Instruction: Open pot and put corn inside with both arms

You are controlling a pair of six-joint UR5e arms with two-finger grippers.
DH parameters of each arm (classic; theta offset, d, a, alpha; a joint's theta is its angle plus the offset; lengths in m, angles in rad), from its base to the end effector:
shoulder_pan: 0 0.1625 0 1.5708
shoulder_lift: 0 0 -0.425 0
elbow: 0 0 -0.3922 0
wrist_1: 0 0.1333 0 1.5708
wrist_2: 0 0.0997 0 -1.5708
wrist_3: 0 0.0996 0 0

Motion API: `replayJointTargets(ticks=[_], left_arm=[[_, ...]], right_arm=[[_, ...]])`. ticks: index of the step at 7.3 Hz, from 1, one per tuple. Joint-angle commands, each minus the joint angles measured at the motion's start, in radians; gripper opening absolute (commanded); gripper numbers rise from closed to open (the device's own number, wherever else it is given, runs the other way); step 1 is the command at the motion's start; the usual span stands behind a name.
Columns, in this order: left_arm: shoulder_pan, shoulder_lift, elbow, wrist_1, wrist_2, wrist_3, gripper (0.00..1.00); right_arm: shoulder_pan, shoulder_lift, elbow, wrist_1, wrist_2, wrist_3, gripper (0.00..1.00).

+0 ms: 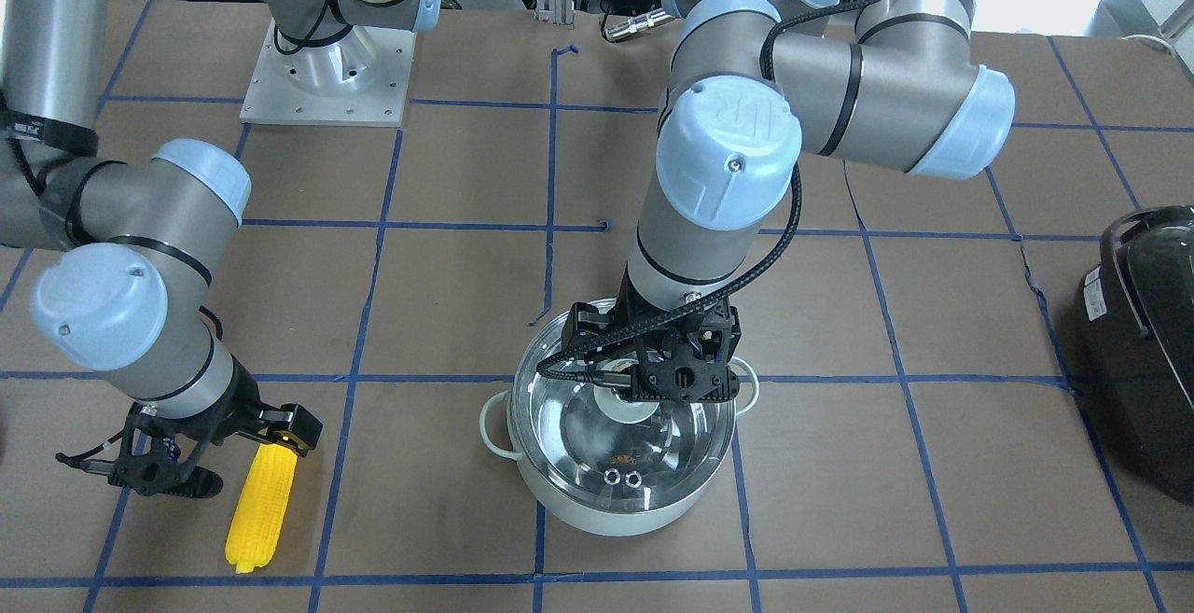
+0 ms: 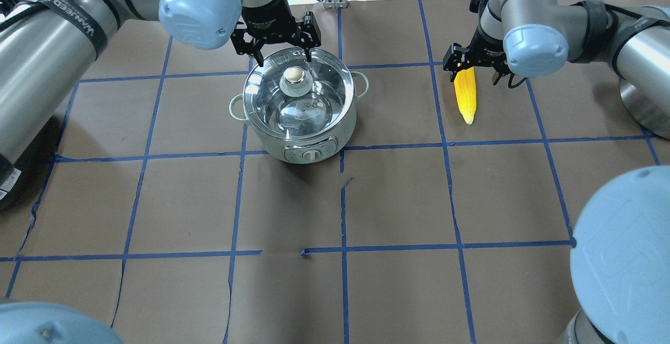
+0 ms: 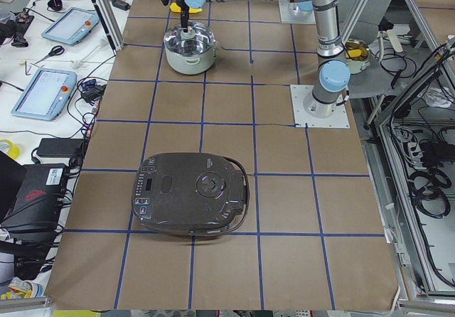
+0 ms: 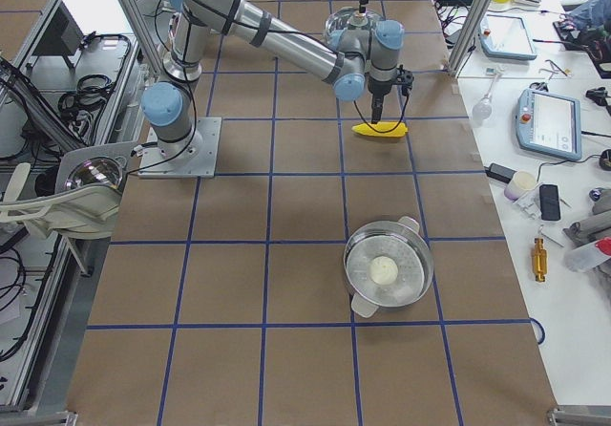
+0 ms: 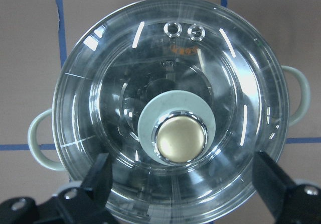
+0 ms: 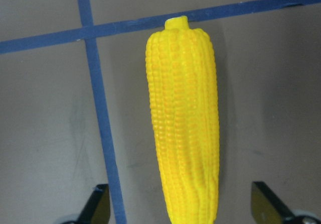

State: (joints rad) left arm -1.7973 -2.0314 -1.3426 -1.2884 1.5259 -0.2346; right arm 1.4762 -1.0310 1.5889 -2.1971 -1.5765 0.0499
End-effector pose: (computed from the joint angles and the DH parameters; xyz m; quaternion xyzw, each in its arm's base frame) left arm -0.2859 -0.6269 0.3585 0.0035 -0.9994 0.0192 0.0276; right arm 0.0700 -0.6670 0.2269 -0.0722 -0.9968 0.0341 0.0036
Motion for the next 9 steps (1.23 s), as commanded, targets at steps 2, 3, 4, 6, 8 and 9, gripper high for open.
replayJointTargets(ticks=[2,3,4,6,8,9], left_arm=[[-0.008,-0.024,-0.02,0.012,0.008,0.008,0.89],[-0.008,-0.026,-0.021,0.012,0.01,0.006,0.67],[-0.008,-0.026,-0.023,0.012,0.01,0.006,0.53],[-0.008,-0.015,-0.024,0.011,0.011,0.005,0.24],[-0.008,0.011,-0.024,0.009,0.01,0.006,0.09],[-0.007,0.011,-0.024,0.009,0.01,0.006,0.05]], right_arm=[[-0.011,0.064,-0.003,-0.056,-0.008,0.001,1.0],[-0.013,0.083,0.002,-0.108,0.001,0.001,0.9],[-0.011,0.086,0.0,-0.11,0.004,0.005,0.5],[-0.013,0.086,0.002,-0.108,0.006,0.007,0.0],[-0.013,0.074,-0.016,-0.099,0.001,0.022,0.0],[-0.011,0.051,-0.018,-0.096,-0.011,0.075,0.0]])
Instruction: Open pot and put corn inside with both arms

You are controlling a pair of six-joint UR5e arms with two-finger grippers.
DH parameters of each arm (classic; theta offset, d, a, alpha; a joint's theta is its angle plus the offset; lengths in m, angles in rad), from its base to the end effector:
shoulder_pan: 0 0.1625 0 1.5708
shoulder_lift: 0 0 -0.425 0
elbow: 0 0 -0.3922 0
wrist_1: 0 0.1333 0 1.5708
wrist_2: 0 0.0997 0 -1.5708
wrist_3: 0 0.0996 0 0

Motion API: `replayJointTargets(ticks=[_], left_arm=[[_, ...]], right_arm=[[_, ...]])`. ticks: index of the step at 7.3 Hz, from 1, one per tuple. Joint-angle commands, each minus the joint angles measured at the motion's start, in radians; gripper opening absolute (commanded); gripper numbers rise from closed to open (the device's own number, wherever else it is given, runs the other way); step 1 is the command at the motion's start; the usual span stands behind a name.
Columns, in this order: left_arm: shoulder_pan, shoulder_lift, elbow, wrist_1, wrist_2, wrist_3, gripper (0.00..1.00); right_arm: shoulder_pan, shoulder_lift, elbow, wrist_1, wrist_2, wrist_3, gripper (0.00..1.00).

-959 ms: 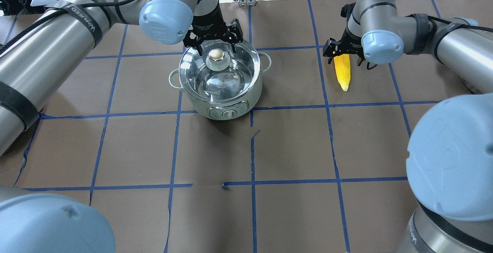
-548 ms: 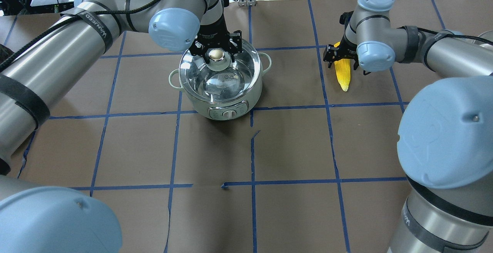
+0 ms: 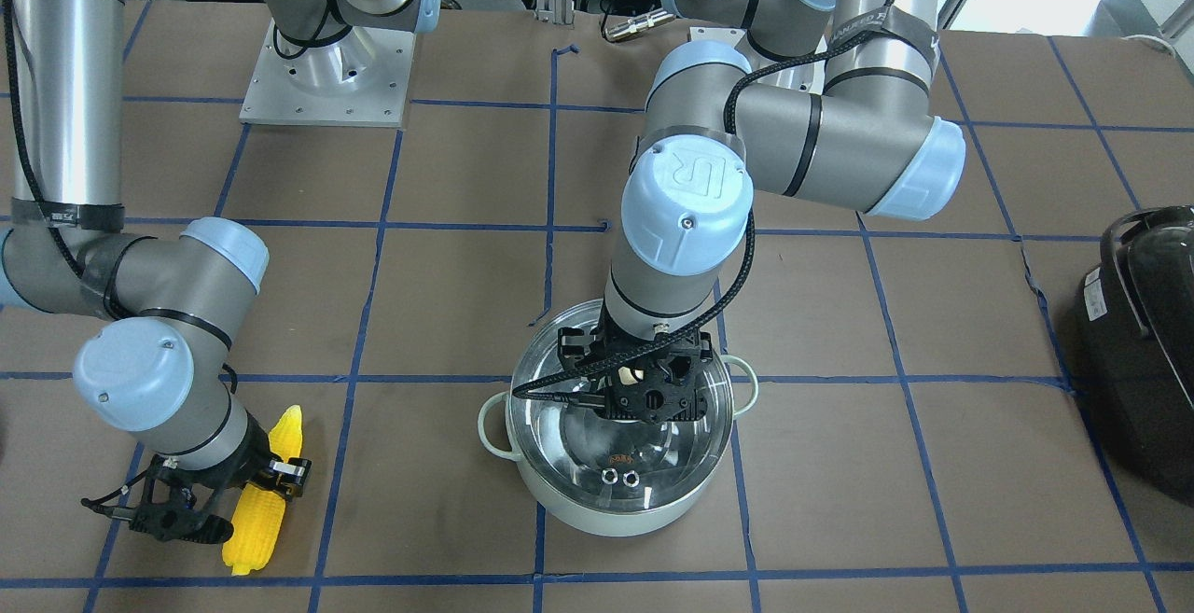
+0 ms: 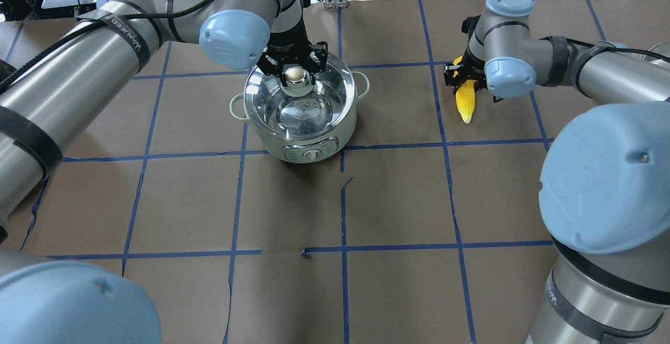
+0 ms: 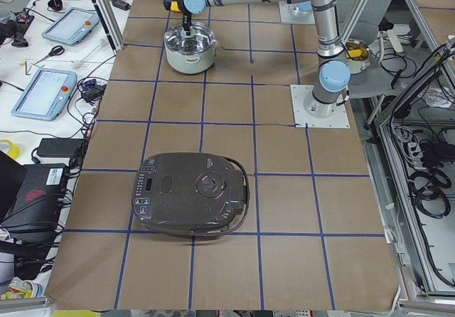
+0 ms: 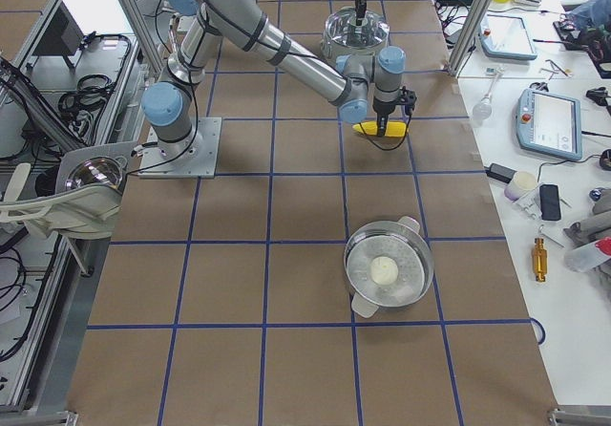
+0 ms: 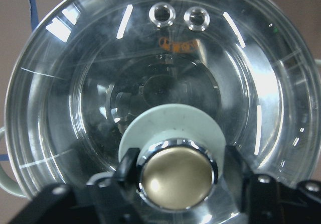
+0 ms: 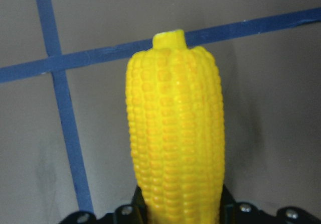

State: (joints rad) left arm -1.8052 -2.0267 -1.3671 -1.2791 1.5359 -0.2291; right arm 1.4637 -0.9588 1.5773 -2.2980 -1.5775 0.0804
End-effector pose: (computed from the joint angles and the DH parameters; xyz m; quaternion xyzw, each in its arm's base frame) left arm -0.2888 -0.6204 0.3507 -0.0030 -0.9996 0.0152 0.0215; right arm 0.0599 -0.6839 0.1948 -0.0937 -0.9941 0.0543 0.0041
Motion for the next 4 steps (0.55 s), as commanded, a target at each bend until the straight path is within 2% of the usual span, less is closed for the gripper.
replayJointTargets(ticks=[1,3,4], left_arm=[[0.001,0.006,0.0,0.0,0.0,0.001,0.04],[0.047,0.04,0.032,-0.017,-0.009,0.004,0.04],[0.1,0.074,0.054,-0.092,-0.01,0.055,0.04]], right_arm=[[0.001,-0.073,-0.005,0.034,-0.009,0.056,0.0],[0.027,-0.179,-0.031,0.173,-0.009,0.07,0.0],[0.082,-0.21,-0.087,0.271,-0.013,0.114,0.0]])
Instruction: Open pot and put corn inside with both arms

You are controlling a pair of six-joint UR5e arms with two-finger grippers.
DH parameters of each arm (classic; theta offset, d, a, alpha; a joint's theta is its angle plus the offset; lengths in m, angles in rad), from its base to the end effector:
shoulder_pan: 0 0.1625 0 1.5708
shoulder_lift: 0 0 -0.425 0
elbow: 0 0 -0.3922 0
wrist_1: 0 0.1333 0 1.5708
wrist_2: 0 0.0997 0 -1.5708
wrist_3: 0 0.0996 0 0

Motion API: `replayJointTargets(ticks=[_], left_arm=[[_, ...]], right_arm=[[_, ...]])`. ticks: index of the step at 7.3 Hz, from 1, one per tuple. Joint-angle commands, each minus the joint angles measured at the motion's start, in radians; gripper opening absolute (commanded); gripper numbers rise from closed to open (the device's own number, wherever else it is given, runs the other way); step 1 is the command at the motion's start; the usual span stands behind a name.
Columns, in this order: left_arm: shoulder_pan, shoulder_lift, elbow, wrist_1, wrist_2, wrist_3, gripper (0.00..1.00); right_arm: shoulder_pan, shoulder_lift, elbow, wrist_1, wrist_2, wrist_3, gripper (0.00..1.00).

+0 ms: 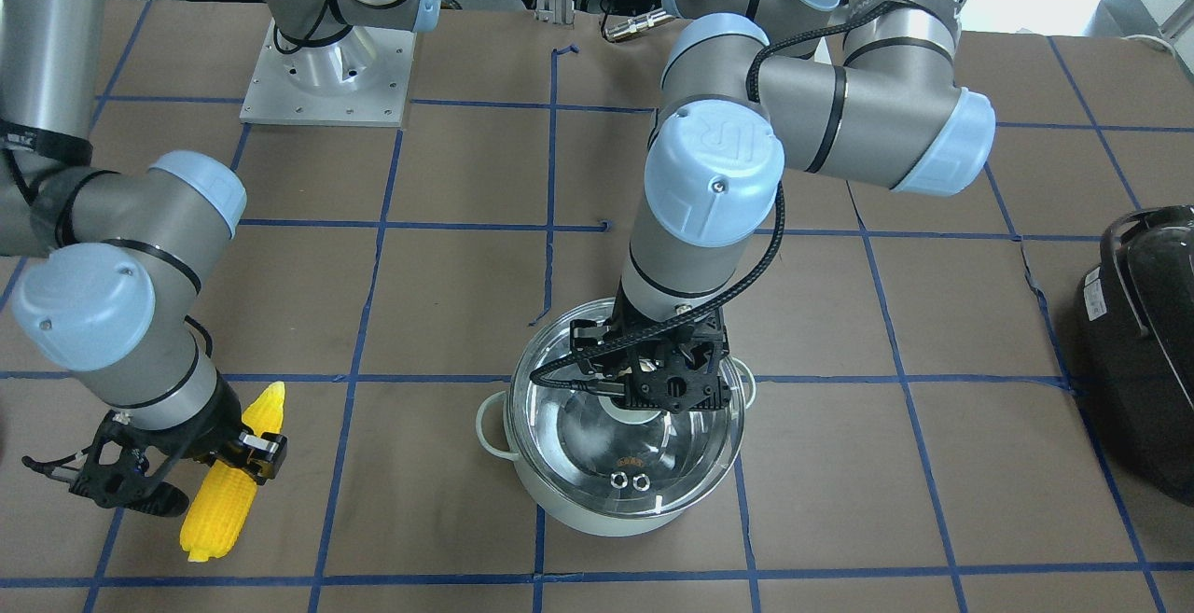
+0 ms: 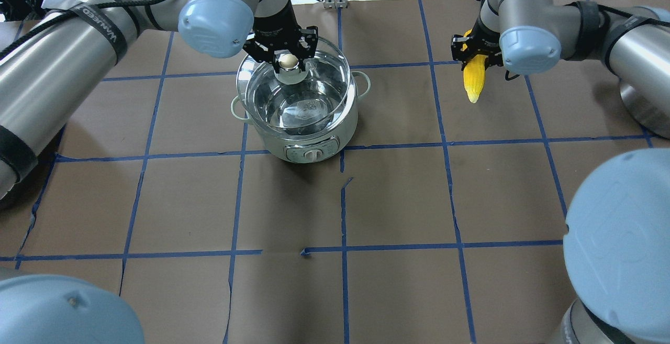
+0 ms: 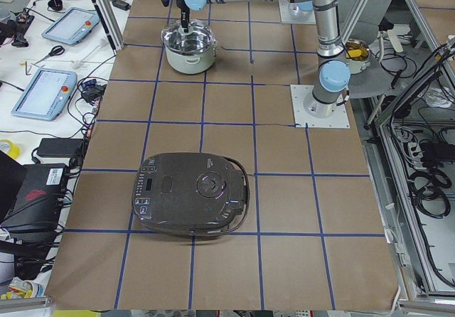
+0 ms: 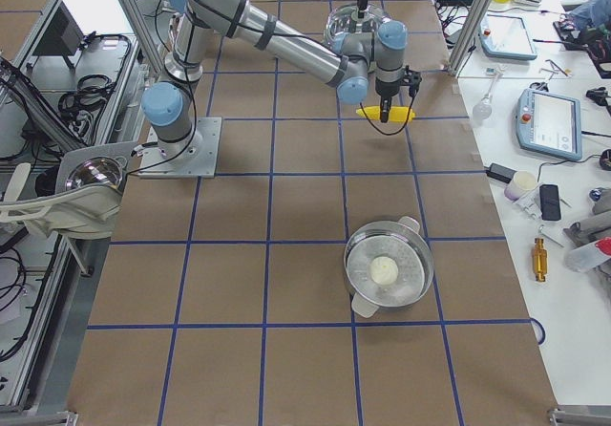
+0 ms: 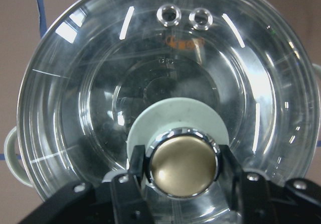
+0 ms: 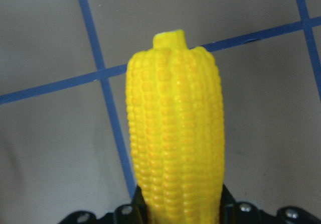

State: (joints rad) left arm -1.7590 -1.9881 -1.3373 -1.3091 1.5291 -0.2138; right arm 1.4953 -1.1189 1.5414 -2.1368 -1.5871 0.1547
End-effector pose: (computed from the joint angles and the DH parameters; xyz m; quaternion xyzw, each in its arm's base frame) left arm -0.2594 -0.6275 0.3879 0.0120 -0.9990 0.0340 0.0282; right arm 0.0818 -0.6643 0.2997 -0.1151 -0.9907 0.0720 0.0053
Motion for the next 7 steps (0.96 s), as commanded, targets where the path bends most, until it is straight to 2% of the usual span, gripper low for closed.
replayJointTargets(ticks=[1,3,5,7], left_arm=[[0.138,0.07,0.02,-0.108,0.002,0.133,0.03],[0.312,0.106,-0.029,-0.127,-0.003,0.27,0.01],[0.45,0.117,-0.156,-0.089,-0.001,0.415,0.0],[0.557,0.109,-0.317,0.107,-0.004,0.516,0.0]], right_arm=[[0.134,-0.064,-0.125,0.214,-0.031,0.13,0.0],[0.314,-0.059,-0.228,0.281,-0.054,0.238,0.0],[0.435,-0.024,-0.259,0.29,-0.057,0.238,0.0],[0.509,0.074,-0.343,0.288,-0.067,0.244,0.0]])
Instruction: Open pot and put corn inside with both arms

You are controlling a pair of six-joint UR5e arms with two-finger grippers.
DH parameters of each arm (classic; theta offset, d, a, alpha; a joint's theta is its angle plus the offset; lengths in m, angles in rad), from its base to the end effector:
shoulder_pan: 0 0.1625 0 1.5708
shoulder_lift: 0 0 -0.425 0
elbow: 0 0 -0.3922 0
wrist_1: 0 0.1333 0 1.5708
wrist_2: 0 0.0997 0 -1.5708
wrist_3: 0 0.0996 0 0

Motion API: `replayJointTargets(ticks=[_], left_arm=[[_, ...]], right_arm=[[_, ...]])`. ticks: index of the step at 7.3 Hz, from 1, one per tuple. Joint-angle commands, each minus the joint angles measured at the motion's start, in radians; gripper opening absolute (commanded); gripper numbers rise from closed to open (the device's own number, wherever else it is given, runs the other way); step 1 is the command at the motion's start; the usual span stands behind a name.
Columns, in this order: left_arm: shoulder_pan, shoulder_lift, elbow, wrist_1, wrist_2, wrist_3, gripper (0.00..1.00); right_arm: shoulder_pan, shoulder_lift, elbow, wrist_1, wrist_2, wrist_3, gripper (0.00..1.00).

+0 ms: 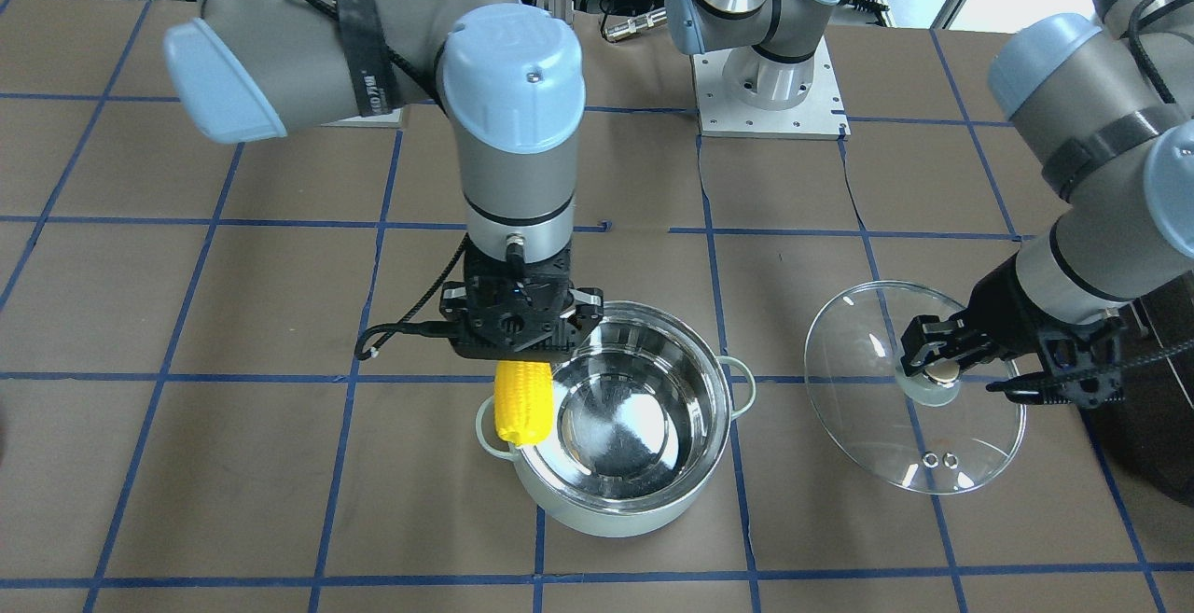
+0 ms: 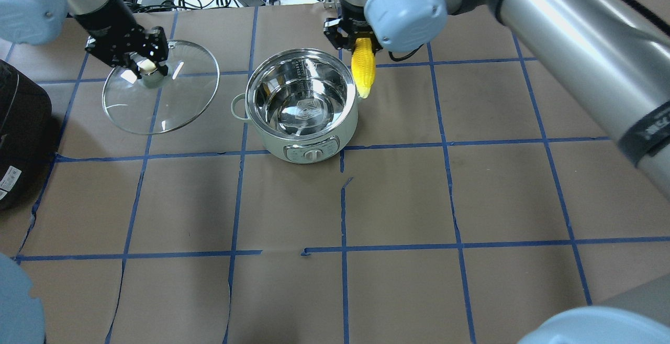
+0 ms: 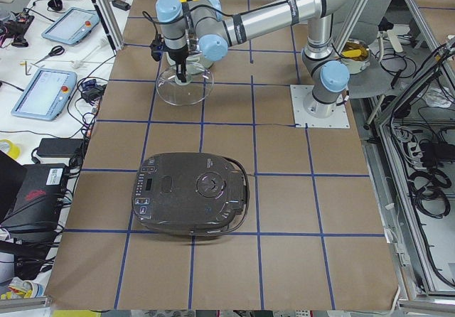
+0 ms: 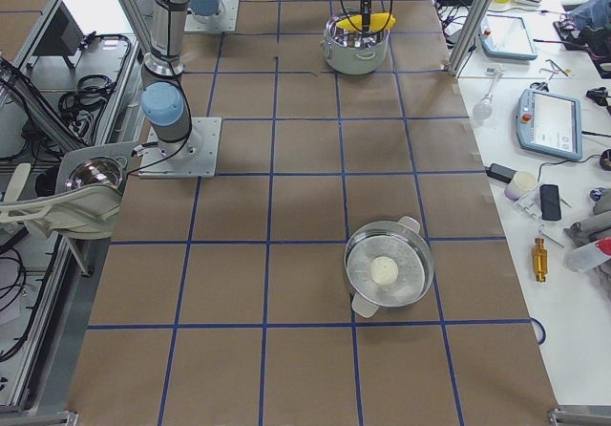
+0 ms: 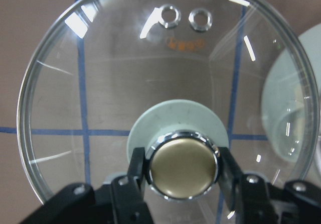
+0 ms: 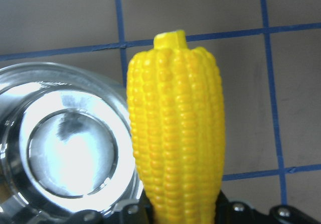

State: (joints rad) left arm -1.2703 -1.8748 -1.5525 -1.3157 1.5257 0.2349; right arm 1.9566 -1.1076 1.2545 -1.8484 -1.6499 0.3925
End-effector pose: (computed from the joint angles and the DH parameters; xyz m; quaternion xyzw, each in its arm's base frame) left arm 0.0460 -0.6140 0.3550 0.0331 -0.9991 -0.0088 0.0258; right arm 0.3757 -0.5918 0.3999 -0.0059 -0.9971 0.0753 0.0118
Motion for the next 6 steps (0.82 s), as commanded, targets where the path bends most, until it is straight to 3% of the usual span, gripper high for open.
replayJointTargets(ticks=[1,5,6], left_arm=[[0.097,-0.021,-0.163,0.21,-0.001,0.096,0.0],[0.121,-0.049,-0.285,0.334,-0.002,0.13,0.0],[0.12,-0.049,-0.296,0.332,-0.004,0.127,0.0]], right_arm=[[0.053,0.101,-0.094,0.0,-0.001,0.006,0.0],[0.1,0.196,-0.096,-0.009,0.018,-0.012,0.02],[0.1,0.202,-0.093,-0.012,0.042,-0.017,0.17]])
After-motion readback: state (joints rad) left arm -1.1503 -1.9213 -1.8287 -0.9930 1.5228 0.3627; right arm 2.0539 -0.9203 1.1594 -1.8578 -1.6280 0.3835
